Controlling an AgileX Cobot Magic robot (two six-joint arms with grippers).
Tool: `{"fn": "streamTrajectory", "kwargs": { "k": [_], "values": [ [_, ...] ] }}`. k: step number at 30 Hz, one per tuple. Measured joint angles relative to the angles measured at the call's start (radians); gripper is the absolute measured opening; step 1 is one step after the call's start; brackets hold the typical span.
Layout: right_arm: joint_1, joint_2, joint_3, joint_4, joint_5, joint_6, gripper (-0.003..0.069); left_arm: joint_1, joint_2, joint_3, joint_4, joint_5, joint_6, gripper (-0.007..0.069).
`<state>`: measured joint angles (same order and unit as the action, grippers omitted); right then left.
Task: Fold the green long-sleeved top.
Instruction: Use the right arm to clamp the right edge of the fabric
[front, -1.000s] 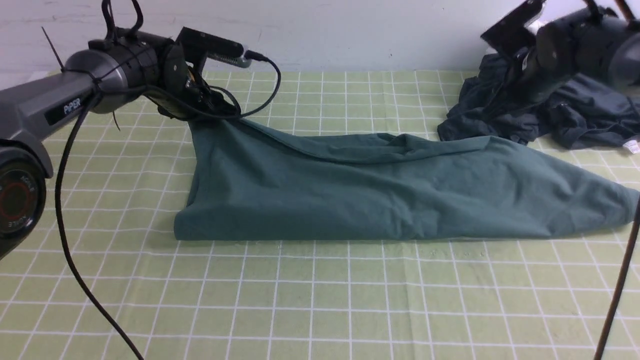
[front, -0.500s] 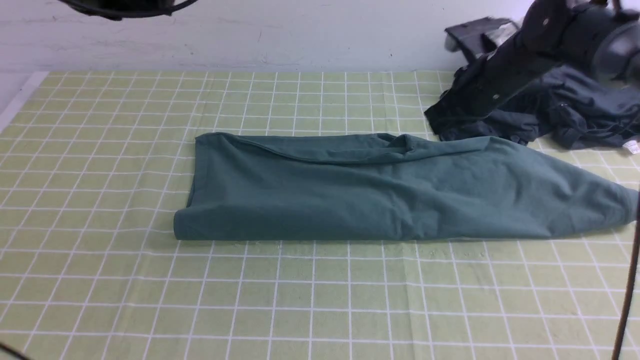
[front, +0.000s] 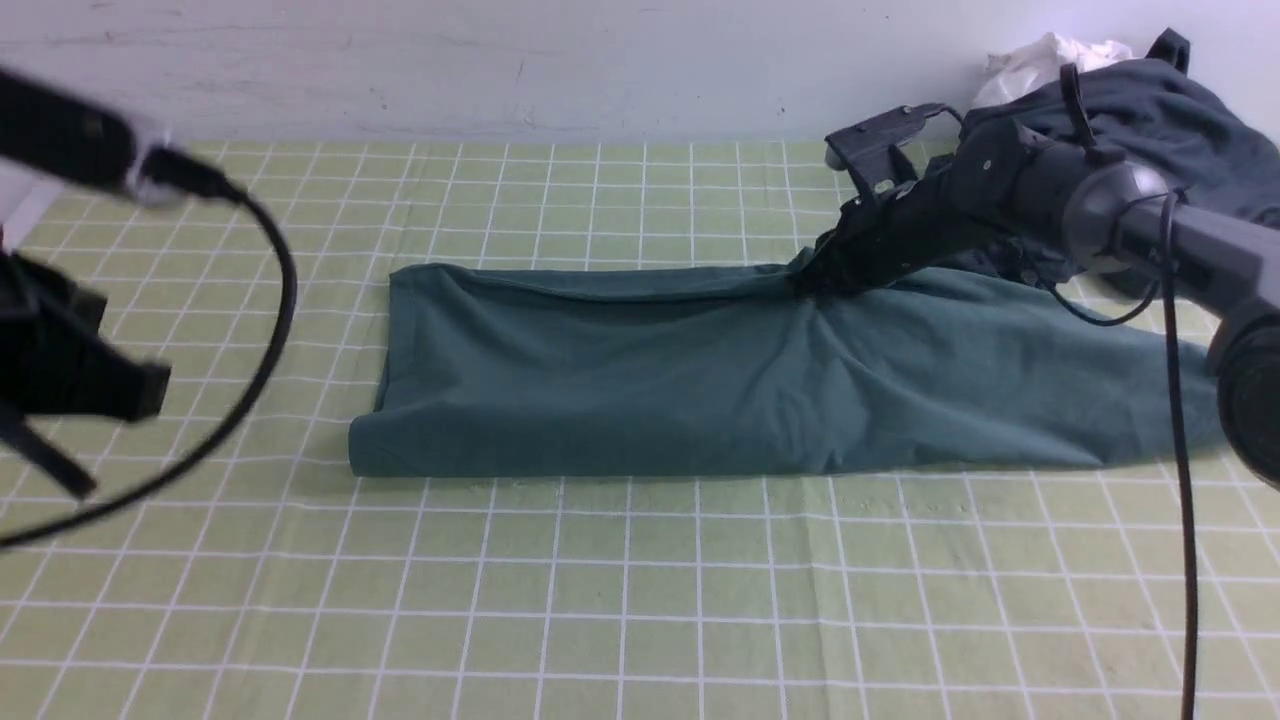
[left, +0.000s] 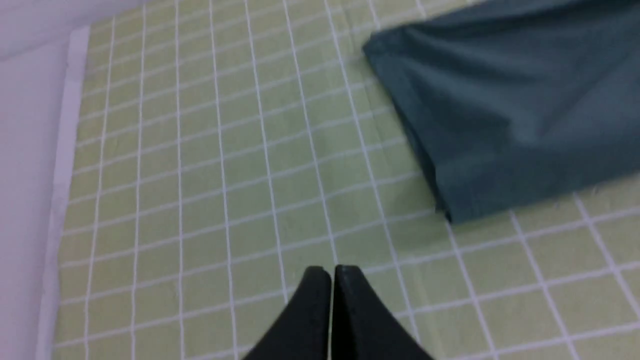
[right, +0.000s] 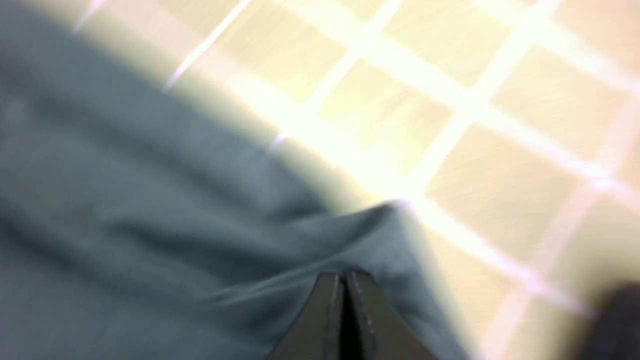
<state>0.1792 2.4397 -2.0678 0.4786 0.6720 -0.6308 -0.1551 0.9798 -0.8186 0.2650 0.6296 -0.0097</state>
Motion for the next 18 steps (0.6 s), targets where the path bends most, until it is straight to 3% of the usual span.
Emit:
{"fn": "streamTrajectory", "kwargs": {
  "k": [7,10,16,18],
  "values": [
    [-0.122,-0.216,0.007,-0.222,0.127,0.235,0.0015,0.001,-0.052,0.101,0.017,0.003,-0.025,-0.0004],
    [-0.169,-0.335,0.047,-0.218,0.185,0.265,0.0022,0.001,-0.063,0.102,0.017,-0.014,-0.056,-0.0004],
    [-0.163,-0.434,0.151,-0.015,0.213,0.121,0.0023,0.001,-0.066,0.102,-0.003,-0.072,-0.131,-0.0004],
    [-0.119,-0.406,0.203,0.074,0.21,-0.005,0.0013,0.001,-0.067,0.102,-0.023,-0.07,-0.144,-0.0004]
  ]
}}
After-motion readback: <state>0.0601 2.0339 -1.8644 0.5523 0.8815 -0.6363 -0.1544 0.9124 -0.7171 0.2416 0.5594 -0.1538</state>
